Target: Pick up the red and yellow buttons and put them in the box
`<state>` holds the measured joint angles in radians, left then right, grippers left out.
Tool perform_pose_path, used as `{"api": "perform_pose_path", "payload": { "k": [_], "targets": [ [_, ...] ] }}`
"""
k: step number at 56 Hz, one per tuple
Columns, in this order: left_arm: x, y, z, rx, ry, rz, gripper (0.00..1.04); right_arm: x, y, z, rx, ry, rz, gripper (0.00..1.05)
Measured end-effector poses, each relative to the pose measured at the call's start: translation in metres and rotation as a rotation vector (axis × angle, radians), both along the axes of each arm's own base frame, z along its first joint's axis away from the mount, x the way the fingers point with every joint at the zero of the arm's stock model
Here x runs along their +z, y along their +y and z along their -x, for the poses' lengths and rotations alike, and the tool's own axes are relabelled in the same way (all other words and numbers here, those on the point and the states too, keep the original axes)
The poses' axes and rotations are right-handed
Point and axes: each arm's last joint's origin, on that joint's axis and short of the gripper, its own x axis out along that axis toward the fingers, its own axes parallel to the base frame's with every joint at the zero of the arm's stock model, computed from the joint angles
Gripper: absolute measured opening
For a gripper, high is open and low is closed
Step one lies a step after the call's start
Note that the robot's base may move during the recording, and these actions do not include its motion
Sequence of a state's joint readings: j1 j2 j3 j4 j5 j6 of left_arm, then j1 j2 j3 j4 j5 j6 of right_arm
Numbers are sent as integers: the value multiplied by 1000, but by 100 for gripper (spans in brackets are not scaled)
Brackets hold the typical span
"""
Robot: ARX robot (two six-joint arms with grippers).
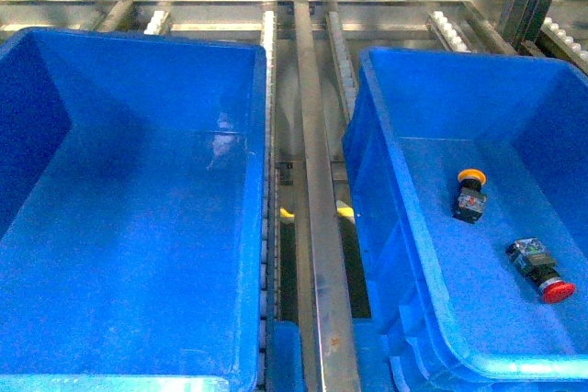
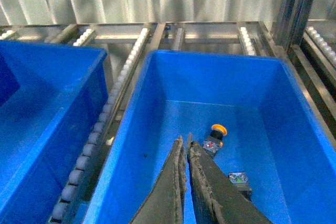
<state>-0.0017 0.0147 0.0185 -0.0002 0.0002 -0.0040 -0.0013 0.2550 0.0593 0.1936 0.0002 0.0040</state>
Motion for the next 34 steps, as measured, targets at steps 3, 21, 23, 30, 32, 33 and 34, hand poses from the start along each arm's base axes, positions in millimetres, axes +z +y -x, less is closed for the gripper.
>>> {"api": "perform_pose_path", "payload": {
  "k": [3,21,23,30,32,33,34],
  "targets": [
    [0,0,0,0,0,0,97,-2,0,1,0,1,0,3],
    [0,0,0,1,0,0,97,-10,0,15,0,-10,1,3],
    [0,0,0,-1,0,0,97,-9,0,16,2,-23,1,3],
    [0,0,0,0,0,0,97,-9,0,17,0,-24,1,3],
    [0,0,0,0,0,0,97,-9,0,17,0,-25,1,3],
    [0,0,0,0,0,0,97,-9,0,17,0,-26,1,3],
    [0,0,0,0,0,0,97,-9,0,17,0,-26,1,3]
  ]
}}
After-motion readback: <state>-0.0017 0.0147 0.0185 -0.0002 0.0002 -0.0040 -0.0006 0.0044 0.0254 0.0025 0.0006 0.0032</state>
